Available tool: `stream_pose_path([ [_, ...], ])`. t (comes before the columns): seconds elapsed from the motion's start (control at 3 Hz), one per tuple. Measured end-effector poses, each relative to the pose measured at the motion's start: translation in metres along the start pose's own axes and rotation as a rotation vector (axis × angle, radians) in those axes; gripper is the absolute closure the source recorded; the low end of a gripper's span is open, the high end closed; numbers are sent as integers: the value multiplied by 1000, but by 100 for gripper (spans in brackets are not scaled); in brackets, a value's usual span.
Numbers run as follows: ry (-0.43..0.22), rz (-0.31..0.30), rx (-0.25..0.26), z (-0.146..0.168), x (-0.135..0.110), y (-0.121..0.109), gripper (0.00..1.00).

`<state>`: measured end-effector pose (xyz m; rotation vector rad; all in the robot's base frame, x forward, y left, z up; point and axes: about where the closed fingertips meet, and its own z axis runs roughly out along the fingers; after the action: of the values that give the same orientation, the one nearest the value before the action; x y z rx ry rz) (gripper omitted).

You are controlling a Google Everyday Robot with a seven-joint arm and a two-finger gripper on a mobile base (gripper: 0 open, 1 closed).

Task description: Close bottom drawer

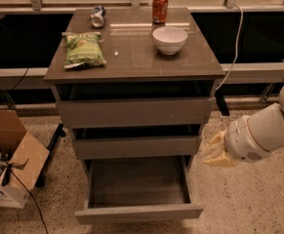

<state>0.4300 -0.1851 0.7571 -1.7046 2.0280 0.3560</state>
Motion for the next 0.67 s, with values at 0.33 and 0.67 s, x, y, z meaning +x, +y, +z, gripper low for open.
stream_pose_path([
  [0.33, 0, 0, 0, 0, 0, 0, 100],
  [0.67, -9, 12, 0, 17, 4, 2, 100],
])
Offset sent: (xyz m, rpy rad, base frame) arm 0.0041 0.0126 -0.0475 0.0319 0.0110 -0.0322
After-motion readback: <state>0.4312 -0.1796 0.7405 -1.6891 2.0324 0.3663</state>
